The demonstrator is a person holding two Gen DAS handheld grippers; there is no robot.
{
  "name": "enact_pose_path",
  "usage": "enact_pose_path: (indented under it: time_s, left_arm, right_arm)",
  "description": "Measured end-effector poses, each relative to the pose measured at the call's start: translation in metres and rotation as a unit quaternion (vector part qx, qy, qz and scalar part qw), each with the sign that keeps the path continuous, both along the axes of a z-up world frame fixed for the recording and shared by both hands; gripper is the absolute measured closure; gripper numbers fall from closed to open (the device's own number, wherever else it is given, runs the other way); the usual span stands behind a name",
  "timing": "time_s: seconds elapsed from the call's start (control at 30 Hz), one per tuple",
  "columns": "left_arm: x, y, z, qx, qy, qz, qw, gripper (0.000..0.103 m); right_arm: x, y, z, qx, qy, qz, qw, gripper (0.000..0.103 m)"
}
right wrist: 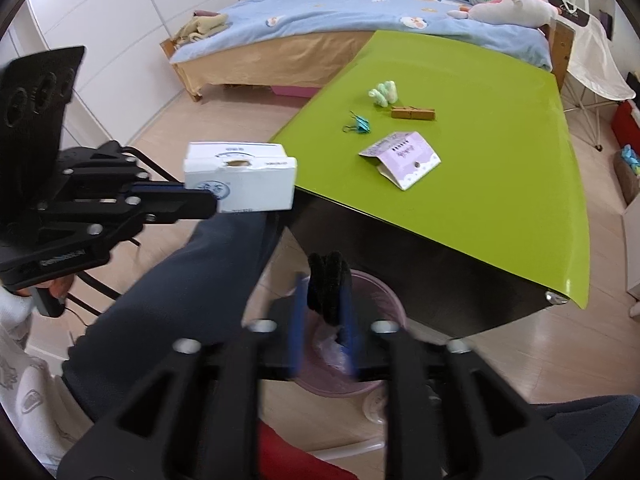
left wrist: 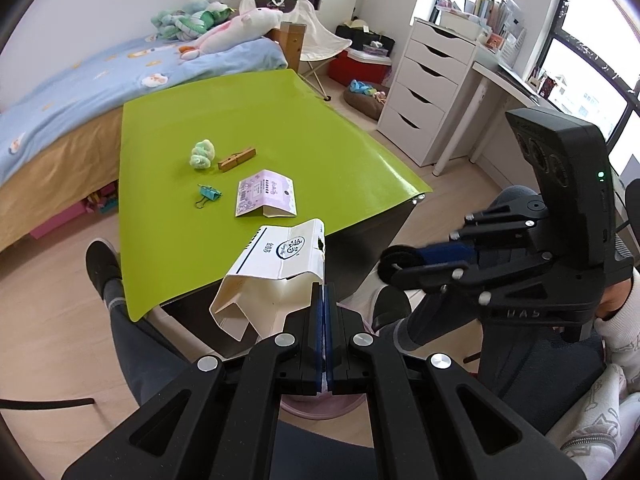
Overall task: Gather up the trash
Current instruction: 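Open the right gripper over the pink bin to drop the black sock, then lower the white tissue box over the pink bin and open the left gripper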
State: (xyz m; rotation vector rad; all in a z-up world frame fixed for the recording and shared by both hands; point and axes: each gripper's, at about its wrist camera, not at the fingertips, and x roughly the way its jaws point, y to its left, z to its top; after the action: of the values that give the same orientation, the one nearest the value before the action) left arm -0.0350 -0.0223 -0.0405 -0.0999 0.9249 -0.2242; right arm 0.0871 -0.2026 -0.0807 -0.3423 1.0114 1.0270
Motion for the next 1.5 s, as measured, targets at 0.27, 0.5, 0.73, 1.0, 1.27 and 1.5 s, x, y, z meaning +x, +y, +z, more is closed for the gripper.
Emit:
enact_pose_path:
  time_s: [0.27, 0.5, 0.73, 1.0, 1.27, 1.5]
  left_arm:
    - [-0.001, -0.002, -0.003, -0.002, 0.008, -0.008, 0.9999, 0.103]
    - [-0.003, -0.009, -0.008, -0.006, 0.018, -0.019, 0.9996, 0.103]
    - [-0.004, -0.021, -0.012, -0.004, 0.028, -0.036, 0.9990, 0.103]
    - [-0.003, -0.028, -0.013, 0.000, 0.035, -0.049, 0.9982, 0.102]
    - [0.000, -0.027, -0.023, -0.001, 0.041, -0.040, 0.9984, 0.040]
    - [0.000, -0.010, -0.023, 0.002, 0.027, 0.006, 0.9996, 0.008]
  right_arm:
    - [0.008, -0.013, 0.005, 0.023, 0.013, -0.025, 0.999, 0.010]
    - [0.012, -0.026, 0.016, 0.029, -0.006, -0.058, 0.998, 0.007]
    - [0.019, -0.041, 0.022, 0.038, -0.008, -0.079, 0.996, 0.007]
    - [0.022, -0.050, 0.025, 0.044, -0.008, -0.091, 0.995, 0.007]
    - [0.022, -0.051, 0.023, 0.045, -0.005, -0.093, 0.995, 0.006]
    - [0.022, -0.049, 0.020, 0.045, -0.002, -0.089, 0.995, 0.005]
